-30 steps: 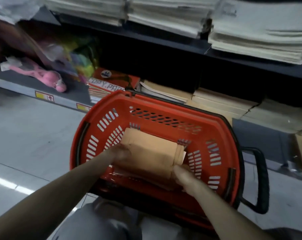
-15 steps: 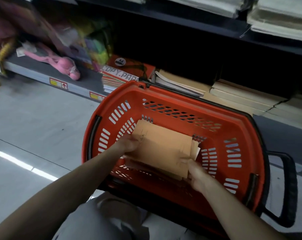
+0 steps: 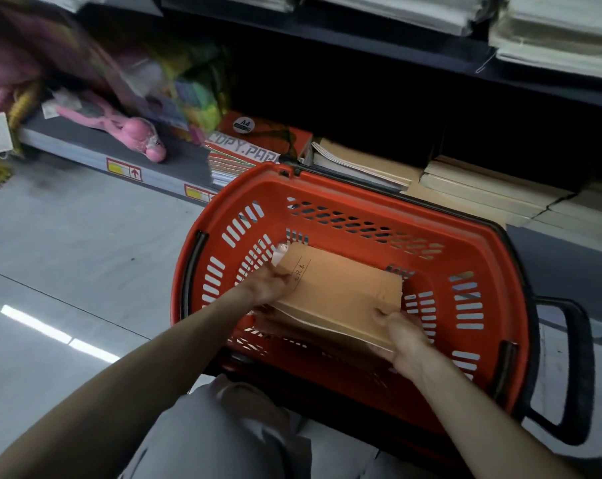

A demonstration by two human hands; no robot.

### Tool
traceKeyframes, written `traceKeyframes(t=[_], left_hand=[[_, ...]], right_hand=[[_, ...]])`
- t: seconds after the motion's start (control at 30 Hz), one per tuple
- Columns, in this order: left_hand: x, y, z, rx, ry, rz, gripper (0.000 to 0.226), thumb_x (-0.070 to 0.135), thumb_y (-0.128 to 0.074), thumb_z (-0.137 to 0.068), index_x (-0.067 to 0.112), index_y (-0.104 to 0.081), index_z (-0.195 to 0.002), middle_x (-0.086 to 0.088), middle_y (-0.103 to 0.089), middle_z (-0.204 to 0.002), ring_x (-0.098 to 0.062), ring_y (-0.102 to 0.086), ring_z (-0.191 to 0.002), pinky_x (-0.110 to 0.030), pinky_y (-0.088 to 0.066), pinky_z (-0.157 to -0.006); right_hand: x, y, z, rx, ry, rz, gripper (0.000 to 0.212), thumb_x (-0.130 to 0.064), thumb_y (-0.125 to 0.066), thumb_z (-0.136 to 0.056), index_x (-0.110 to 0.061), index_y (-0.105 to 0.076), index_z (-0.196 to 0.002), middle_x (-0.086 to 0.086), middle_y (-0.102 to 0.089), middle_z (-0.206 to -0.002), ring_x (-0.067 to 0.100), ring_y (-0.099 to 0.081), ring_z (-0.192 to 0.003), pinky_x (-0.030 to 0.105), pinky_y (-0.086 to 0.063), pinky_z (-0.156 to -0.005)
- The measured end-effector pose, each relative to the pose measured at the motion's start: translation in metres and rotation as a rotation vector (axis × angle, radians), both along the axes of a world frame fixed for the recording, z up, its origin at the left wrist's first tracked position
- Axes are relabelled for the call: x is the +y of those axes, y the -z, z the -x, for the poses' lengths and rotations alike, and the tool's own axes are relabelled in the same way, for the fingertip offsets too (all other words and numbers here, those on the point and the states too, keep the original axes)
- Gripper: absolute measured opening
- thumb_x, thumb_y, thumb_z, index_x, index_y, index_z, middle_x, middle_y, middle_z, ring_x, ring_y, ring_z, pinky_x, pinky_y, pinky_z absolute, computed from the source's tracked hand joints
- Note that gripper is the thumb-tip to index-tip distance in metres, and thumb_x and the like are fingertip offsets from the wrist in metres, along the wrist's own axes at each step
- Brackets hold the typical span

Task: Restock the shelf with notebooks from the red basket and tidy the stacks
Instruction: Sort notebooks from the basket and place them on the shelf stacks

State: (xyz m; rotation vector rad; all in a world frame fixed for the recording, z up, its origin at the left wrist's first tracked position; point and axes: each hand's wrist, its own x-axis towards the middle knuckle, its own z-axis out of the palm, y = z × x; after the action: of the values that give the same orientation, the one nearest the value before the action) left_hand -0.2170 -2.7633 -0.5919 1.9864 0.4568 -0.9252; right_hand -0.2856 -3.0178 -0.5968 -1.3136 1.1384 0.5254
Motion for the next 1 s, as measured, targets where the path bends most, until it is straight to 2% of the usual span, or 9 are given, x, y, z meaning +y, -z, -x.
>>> traceKeyframes(t=[0.07, 0.17, 0.27, 0.37, 0.5, 0.6, 0.77, 0.87, 1.0], left_hand=[[0.0, -0.006, 0.002, 0.013, -0.067, 0.034, 0.041, 0.053, -0.064, -0.094, 0.02, -0.066, -0.118, -0.01, -0.07, -0.124, -0.03, -0.067, -0.112, -0.044, -0.06, -0.088], [-0.003, -0.022, -0.002, -0.063, -0.166, 0.095, 0.045, 0.053, -0.07, -0.089, 0.015, -0.071, -0.115, -0.009, -0.075, -0.11, -0.032, -0.071, -0.105, -0.047, -0.059, -0.094], [-0.012, -0.058, -0.002, -0.074, -0.257, 0.276, 0.01, 0.027, -0.067, -0.1, 0.016, -0.067, -0.101, -0.008, -0.074, -0.103, -0.024, -0.072, -0.09, -0.032, -0.061, -0.069], [-0.008, -0.101, 0.003, -0.028, -0.266, 0.445, 0.029, 0.019, -0.07, -0.097, 0.011, -0.059, -0.123, -0.017, -0.069, -0.123, -0.033, -0.072, -0.107, -0.045, -0.062, -0.072], [-0.014, -0.172, 0.019, -0.182, -0.233, 0.523, 0.025, 0.012, -0.056, -0.101, 0.016, -0.06, -0.125, -0.017, -0.067, -0.123, -0.036, -0.069, -0.11, -0.044, -0.064, -0.074], [-0.024, -0.217, 0.034, -0.33, -0.268, 0.535, 0.031, 0.013, -0.059, -0.095, 0.016, -0.061, -0.126, -0.019, -0.07, -0.12, -0.04, -0.07, -0.108, -0.06, -0.061, -0.085], [-0.052, -0.296, 0.051, -0.49, -0.326, 0.628, 0.028, 0.009, -0.064, -0.093, 0.007, -0.067, -0.121, -0.018, -0.077, -0.111, -0.036, -0.073, -0.094, -0.037, -0.062, -0.069], [-0.073, -0.331, 0.056, -0.5, -0.332, 0.647, 0.031, 0.014, -0.071, -0.09, 0.008, -0.069, -0.12, -0.016, -0.078, -0.106, -0.036, -0.074, -0.091, -0.047, -0.063, -0.07], [-0.111, -0.36, 0.059, -0.402, -0.333, 0.785, 0.031, 0.017, -0.068, -0.087, 0.006, -0.071, -0.116, -0.016, -0.076, -0.102, -0.03, -0.073, -0.084, -0.042, -0.061, -0.066]], right_hand=[[-0.006, -0.006, 0.0, -0.009, 0.011, -0.021, 0.035, -0.011, -0.073, -0.094, -0.015, -0.06, -0.127, 0.01, -0.069, -0.122, 0.031, -0.067, -0.112, 0.042, -0.06, -0.071], [-0.012, -0.024, 0.002, -0.065, 0.026, -0.044, 0.029, -0.017, -0.073, -0.093, -0.018, -0.067, -0.122, 0.007, -0.071, -0.119, 0.027, -0.067, -0.107, 0.037, -0.054, -0.066], [-0.017, -0.045, 0.002, -0.142, 0.031, -0.064, 0.034, -0.019, -0.074, -0.093, -0.02, -0.066, -0.126, 0.005, -0.072, -0.118, 0.024, -0.069, -0.101, 0.034, -0.054, -0.064], [-0.023, -0.076, 0.005, -0.227, 0.03, -0.093, 0.045, -0.018, -0.08, -0.086, -0.017, -0.067, -0.128, 0.006, -0.076, -0.117, 0.026, -0.073, -0.1, 0.034, -0.059, -0.06], [-0.03, -0.143, 0.014, -0.359, -0.009, -0.173, 0.03, -0.01, -0.075, -0.086, -0.015, -0.077, -0.115, 0.009, -0.08, -0.108, 0.032, -0.074, -0.104, 0.043, -0.062, -0.082], [-0.035, -0.199, 0.029, -0.481, -0.052, -0.233, 0.037, -0.01, -0.075, -0.085, -0.018, -0.075, -0.121, 0.012, -0.078, -0.113, 0.036, -0.072, -0.108, 0.053, -0.056, -0.1], [-0.057, -0.278, 0.051, -0.666, 0.002, -0.331, 0.036, -0.02, -0.077, -0.089, -0.019, -0.072, -0.125, 0.014, -0.077, -0.117, 0.039, -0.07, -0.114, 0.06, -0.052, -0.104], [-0.072, -0.313, 0.059, -0.797, 0.055, -0.224, 0.037, -0.021, -0.076, -0.091, -0.021, -0.069, -0.128, 0.01, -0.078, -0.114, 0.036, -0.073, -0.11, 0.059, -0.054, -0.101], [-0.105, -0.345, 0.073, -0.919, 0.131, -0.05, 0.026, -0.013, -0.071, -0.094, -0.022, -0.071, -0.118, 0.005, -0.08, -0.106, 0.031, -0.074, -0.104, 0.053, -0.057, -0.097]])
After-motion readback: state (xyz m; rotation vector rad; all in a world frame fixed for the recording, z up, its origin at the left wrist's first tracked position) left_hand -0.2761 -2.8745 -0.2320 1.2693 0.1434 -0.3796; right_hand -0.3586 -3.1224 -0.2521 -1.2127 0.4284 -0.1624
